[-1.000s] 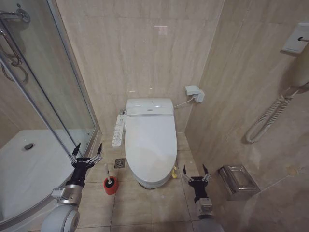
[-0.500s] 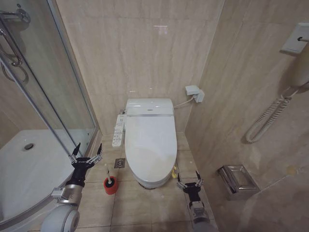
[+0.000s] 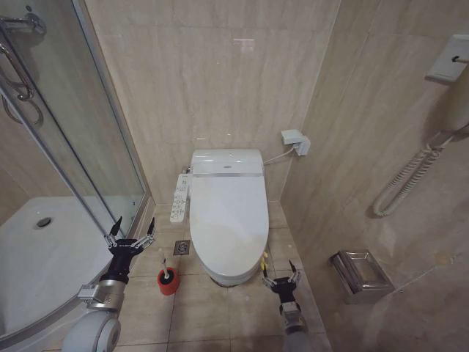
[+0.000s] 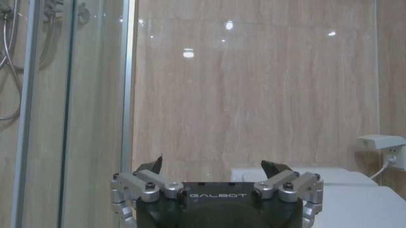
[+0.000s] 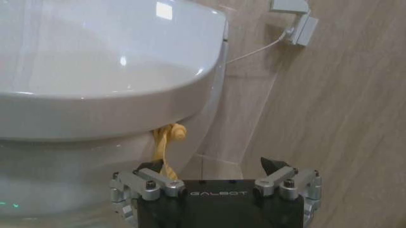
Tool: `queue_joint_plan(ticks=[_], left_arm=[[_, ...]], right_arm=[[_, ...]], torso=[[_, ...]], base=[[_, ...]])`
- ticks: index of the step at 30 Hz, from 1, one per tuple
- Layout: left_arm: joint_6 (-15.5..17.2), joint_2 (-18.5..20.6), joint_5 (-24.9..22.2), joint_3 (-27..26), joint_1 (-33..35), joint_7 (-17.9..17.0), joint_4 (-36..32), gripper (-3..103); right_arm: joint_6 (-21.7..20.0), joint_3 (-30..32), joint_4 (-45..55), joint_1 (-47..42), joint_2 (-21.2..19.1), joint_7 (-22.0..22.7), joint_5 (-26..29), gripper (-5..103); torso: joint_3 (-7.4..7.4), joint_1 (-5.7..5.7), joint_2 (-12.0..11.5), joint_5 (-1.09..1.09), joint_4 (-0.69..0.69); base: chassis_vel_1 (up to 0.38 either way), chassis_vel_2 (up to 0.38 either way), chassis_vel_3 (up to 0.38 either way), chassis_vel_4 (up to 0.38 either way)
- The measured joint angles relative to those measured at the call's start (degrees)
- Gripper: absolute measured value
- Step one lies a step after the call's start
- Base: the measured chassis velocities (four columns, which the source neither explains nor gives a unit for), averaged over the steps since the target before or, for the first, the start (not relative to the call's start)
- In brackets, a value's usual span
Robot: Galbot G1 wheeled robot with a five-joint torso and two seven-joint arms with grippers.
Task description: Open the toilet lid, clean the toilet bowl with a toilet brush, close the toilet lid, and flush.
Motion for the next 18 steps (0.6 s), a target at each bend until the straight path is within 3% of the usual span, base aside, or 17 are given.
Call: queue_joint_plan(ticks=[18], left_arm=[[0.0,0.0,0.0,0.0,0.0,0.0,0.0,100]], right_arm=[[1.02,0.71,-6.93,4.21,1.03,1.27,-4.85,99]], torso=[[0.0,0.0,0.0,0.0,0.0]], base=[[0.0,0.0,0.0,0.0]])
